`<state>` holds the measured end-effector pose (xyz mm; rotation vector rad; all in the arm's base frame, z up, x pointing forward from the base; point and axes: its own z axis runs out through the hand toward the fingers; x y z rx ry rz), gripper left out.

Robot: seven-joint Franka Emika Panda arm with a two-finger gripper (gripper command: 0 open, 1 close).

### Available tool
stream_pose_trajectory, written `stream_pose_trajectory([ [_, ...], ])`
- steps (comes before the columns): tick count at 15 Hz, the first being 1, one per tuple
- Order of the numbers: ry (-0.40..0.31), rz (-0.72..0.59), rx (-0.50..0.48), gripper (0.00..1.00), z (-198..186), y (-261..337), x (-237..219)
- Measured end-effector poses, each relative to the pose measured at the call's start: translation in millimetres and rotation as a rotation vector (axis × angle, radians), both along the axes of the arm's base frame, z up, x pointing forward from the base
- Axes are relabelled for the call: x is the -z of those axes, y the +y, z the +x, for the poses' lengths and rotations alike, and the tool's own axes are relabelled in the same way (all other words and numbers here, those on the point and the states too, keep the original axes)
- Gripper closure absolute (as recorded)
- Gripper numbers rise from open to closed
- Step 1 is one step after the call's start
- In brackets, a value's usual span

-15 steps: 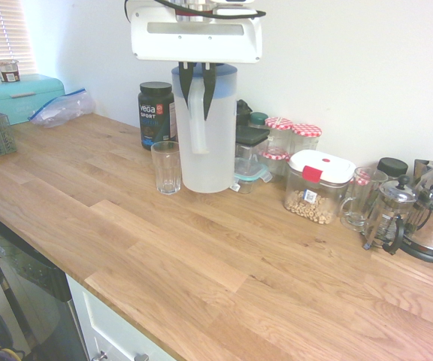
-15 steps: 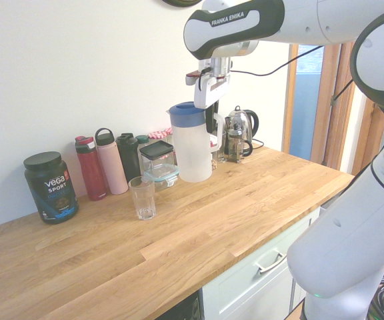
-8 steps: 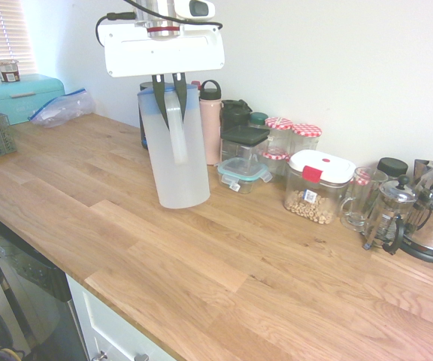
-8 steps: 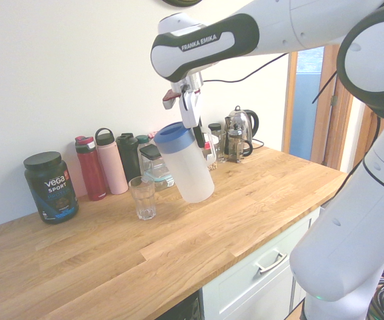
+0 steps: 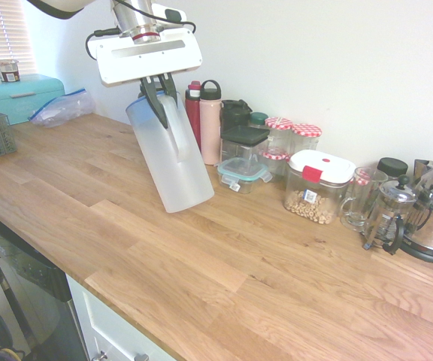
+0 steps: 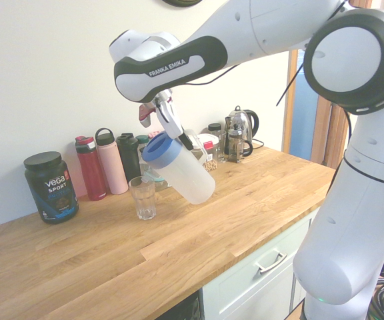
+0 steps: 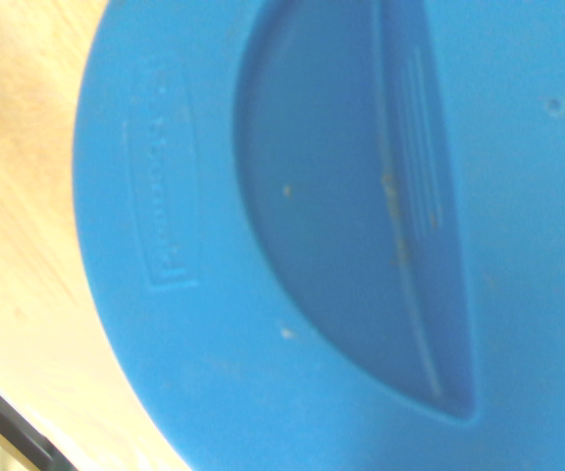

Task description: Pour me some water

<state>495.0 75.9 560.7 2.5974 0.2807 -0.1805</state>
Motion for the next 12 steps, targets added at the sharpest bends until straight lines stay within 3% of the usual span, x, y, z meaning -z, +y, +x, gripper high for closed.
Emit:
stream_pose_trajectory([
  [12, 0.081, -0.146, 0.023, 1.00, 48, -2, 44],
])
